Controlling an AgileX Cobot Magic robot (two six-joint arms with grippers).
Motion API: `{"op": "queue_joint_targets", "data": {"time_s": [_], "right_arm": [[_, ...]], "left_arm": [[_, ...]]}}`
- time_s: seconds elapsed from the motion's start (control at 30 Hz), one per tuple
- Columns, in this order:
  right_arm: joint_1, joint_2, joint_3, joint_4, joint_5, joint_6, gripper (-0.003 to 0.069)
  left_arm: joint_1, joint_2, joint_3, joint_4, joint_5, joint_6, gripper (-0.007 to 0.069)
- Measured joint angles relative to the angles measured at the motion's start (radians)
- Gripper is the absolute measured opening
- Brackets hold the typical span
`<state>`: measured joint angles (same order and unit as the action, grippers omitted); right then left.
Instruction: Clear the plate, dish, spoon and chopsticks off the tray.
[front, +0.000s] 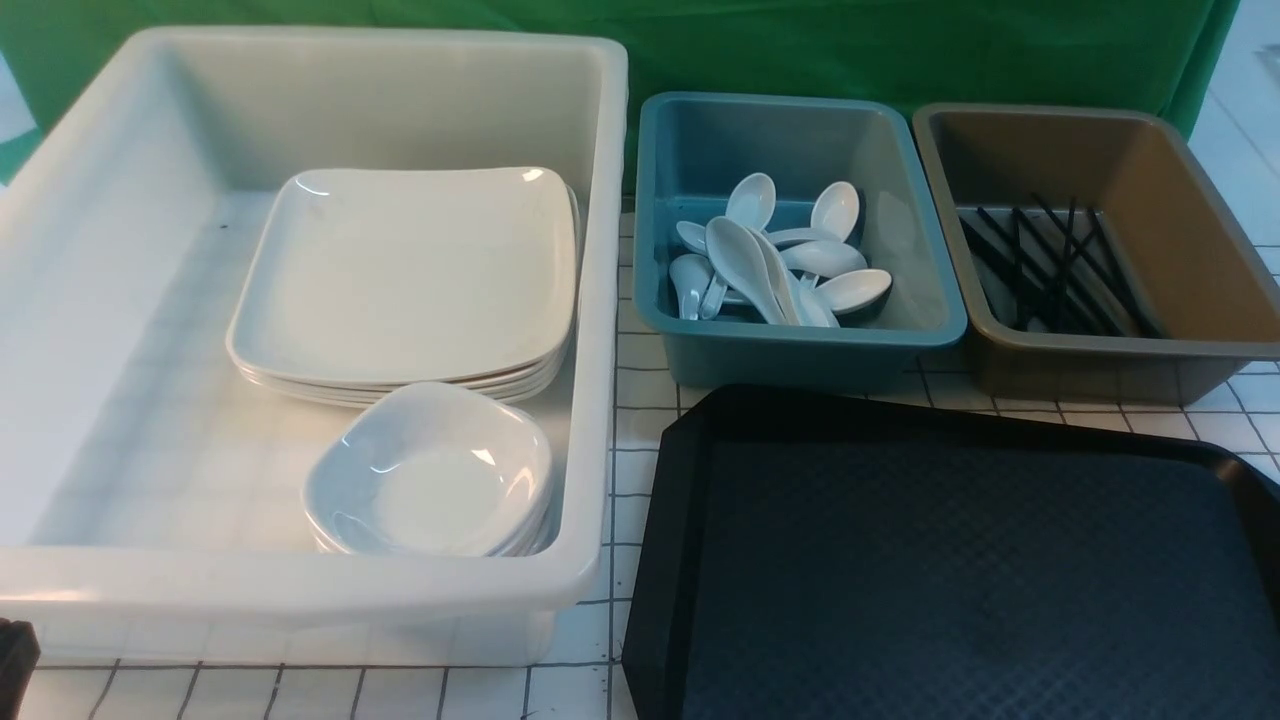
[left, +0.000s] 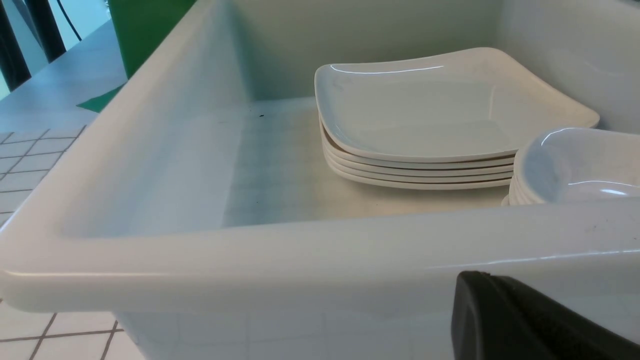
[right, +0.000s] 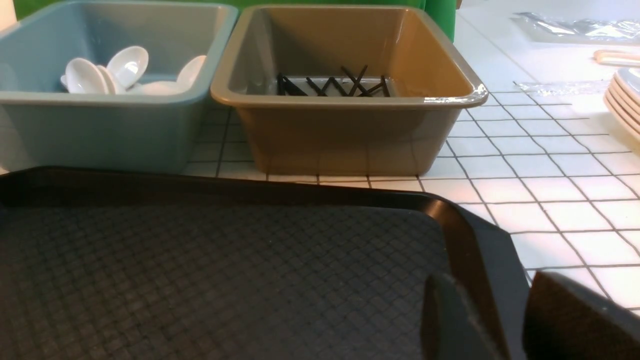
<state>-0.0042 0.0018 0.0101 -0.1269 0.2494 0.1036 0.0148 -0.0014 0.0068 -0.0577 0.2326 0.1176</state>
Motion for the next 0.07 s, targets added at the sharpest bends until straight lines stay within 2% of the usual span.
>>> {"op": "queue_joint_targets", "data": {"time_s": [0.07], "right_arm": [[0.000,0.000,0.000,0.000,0.000,0.000,0.0241]], "left_arm": [[0.000,0.000,0.000,0.000,0.000,0.000,0.0004]]}}
